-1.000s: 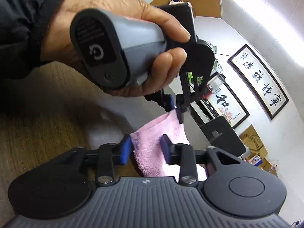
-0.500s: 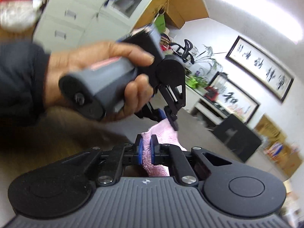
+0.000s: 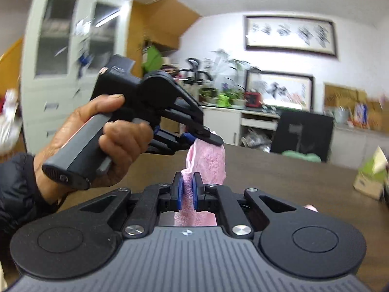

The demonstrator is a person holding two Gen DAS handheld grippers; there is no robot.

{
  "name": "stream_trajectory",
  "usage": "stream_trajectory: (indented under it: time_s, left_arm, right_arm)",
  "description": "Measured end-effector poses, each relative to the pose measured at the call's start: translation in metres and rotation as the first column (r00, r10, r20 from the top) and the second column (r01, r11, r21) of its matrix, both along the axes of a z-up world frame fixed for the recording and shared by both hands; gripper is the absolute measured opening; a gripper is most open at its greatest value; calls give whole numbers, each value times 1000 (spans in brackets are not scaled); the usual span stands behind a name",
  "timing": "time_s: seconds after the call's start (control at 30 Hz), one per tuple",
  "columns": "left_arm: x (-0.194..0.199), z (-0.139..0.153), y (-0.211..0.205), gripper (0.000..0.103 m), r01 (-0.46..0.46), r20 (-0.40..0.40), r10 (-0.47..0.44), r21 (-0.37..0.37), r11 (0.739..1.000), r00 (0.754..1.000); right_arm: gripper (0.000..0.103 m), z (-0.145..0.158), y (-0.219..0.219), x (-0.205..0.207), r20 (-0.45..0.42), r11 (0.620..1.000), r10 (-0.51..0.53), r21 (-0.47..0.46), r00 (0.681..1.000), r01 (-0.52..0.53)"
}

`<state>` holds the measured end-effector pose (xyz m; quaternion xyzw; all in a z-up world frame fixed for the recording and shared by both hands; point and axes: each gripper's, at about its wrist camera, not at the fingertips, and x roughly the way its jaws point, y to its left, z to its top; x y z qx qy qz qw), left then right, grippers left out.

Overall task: Fold towel
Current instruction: 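Lift and fold the towel over again with both tools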

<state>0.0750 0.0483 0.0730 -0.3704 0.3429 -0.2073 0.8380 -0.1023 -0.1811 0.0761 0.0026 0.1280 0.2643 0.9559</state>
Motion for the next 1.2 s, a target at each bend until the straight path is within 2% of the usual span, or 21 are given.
stream_trajectory:
  time_s: [0.17,0.27,0.4,0.47,0.53,0.7,0.77,0.83,0.93,1.03,1.2]
  left_arm:
    - [24,15,-68,6,62,6,-62,83,995,998]
    - [36,13,-103,7,93,-2,-94,138,986,996]
    - [50,-2,-142,10,138,-32,-135,230,963,990]
    - [51,-13,-148,11,154,-58,-145,237,959,988]
    - [50,-19,-150,12,167,-58,-158,229,959,986]
    - [34,-21,-132,21,156,-13,-156,199,967,988]
    - [30,-20,-123,23,140,11,-145,188,972,989]
    - [23,-14,-112,28,119,81,-135,172,978,988]
    - [16,-5,-102,37,92,126,-113,162,983,986]
    - [9,-9,-104,39,116,84,-137,217,969,987]
    - [-18,-35,-100,39,158,22,-172,296,942,985]
  right_arm:
    - [8,1,-67,35,-98,991,-70,104,993,81]
    - [9,-15,-91,50,-171,983,-89,144,981,114]
    - [9,-41,-113,73,-265,973,-129,151,956,173]
    - [9,-59,-123,87,-327,965,-171,134,929,225]
    - [9,-68,-125,92,-351,962,-194,115,916,248]
    - [9,-72,-118,87,-301,956,-264,43,916,289]
    - [9,-75,-111,87,-263,949,-307,-16,915,314]
    - [10,-79,-113,90,-275,946,-321,-41,906,322]
    - [10,-84,-113,100,-309,943,-328,-50,893,329]
    - [10,-77,-117,99,-301,943,-320,-6,898,334]
    - [11,-64,-132,92,-244,930,-340,52,908,363]
